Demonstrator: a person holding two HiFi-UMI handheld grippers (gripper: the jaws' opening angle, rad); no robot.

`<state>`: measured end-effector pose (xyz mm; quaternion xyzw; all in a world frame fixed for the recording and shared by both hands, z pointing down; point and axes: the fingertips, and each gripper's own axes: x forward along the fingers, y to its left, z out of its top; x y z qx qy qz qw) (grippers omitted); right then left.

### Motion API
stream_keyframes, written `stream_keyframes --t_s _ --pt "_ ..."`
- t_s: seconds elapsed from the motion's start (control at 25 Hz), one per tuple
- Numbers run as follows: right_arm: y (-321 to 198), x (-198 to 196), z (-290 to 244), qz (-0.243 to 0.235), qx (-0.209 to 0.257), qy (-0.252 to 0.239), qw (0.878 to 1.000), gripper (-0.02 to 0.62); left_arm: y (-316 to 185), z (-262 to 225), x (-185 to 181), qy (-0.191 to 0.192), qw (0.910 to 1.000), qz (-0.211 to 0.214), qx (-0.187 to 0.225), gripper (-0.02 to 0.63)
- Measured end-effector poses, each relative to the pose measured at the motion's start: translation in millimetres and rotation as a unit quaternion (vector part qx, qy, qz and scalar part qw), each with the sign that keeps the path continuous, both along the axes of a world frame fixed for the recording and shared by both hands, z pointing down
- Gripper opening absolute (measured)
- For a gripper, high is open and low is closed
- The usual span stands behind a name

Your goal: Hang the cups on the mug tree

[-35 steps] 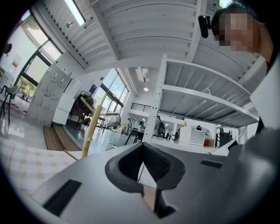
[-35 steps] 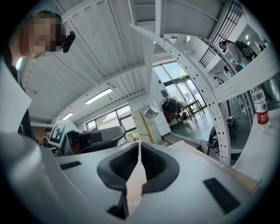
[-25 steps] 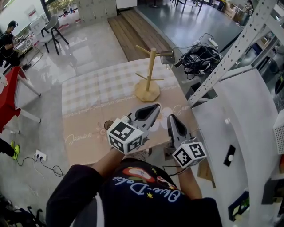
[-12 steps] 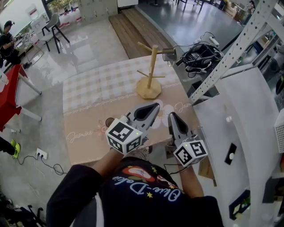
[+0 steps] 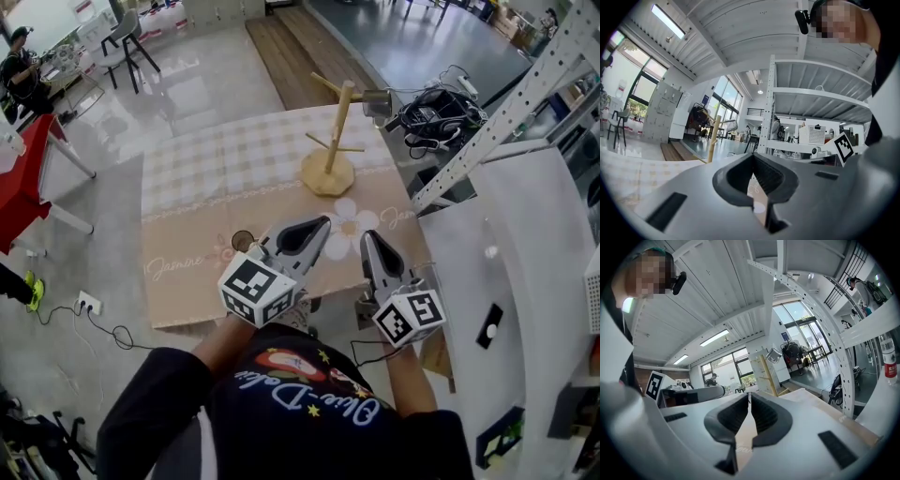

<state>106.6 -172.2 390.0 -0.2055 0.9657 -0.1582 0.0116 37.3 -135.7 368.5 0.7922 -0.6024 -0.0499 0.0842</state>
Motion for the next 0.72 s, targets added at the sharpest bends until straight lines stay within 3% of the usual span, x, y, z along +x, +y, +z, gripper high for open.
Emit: stream_keyframes --t_s 0.36,0.56,0.72 --pt "16.5 -18.4 3.6 -0.039 0.003 0.006 0.999 0.026 43.1 0.4 -79.1 -0.043 0.9931 -0.109 -0.01 0.009" --pt "23.7 -25.3 7.6 -0.05 0.003 0.007 0.999 0.026 51.6 4.1 -97.7 -0.081 0.9898 -0.116 -0.018 0.009" --pt "34.1 -39.7 9.8 -0.075 0.01 0.005 0.997 0.026 59.9 12.4 -116.5 -0.056 0.9904 -0.124 -0.025 0.009"
